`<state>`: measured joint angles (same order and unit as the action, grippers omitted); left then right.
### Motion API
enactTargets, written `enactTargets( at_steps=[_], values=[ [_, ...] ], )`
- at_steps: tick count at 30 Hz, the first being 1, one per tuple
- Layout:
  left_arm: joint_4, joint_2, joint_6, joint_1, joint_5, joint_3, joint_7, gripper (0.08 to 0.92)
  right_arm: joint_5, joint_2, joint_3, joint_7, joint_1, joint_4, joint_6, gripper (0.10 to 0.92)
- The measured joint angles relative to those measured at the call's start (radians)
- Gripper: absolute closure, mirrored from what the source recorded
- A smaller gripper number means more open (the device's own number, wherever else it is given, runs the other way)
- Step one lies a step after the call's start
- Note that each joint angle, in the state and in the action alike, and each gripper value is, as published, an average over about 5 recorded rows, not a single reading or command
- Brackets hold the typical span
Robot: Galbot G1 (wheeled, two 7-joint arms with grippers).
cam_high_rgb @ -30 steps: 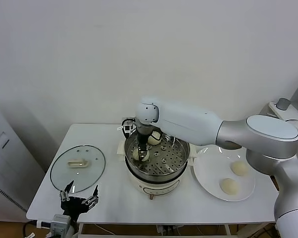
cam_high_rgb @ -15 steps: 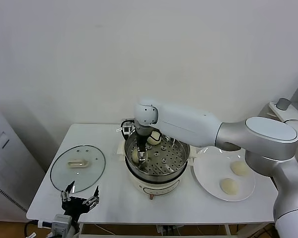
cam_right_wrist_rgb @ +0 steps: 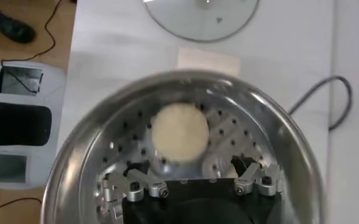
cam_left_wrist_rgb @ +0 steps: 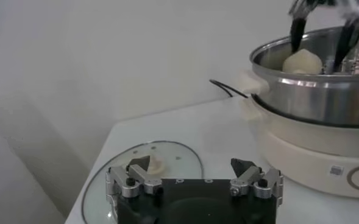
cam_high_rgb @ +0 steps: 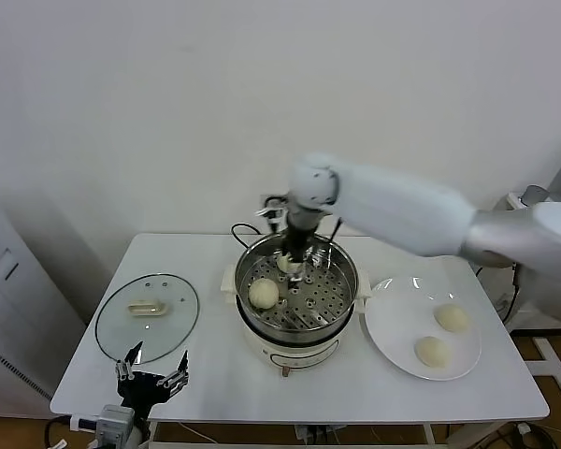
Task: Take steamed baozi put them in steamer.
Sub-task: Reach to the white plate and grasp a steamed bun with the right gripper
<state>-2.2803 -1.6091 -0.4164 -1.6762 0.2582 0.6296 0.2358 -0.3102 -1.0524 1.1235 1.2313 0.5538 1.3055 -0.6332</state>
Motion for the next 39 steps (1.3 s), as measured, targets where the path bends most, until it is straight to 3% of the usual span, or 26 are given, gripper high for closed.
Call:
enactTargets(
  at_steps=[18,39],
  values=[
    [0.0,0.0,-0.024,-0.008,-0.025,0.008,0.023,0.177,0.164,0.45,-0.147,0.143,-0.069,0.136,0.197,0.203],
    [0.014,0.0,-0.025,-0.024,-0.021,0.005,0.028,0.177,0.516,0.527,-0.488,0.137,-0.593,0.11,0.386,0.203]
  ],
)
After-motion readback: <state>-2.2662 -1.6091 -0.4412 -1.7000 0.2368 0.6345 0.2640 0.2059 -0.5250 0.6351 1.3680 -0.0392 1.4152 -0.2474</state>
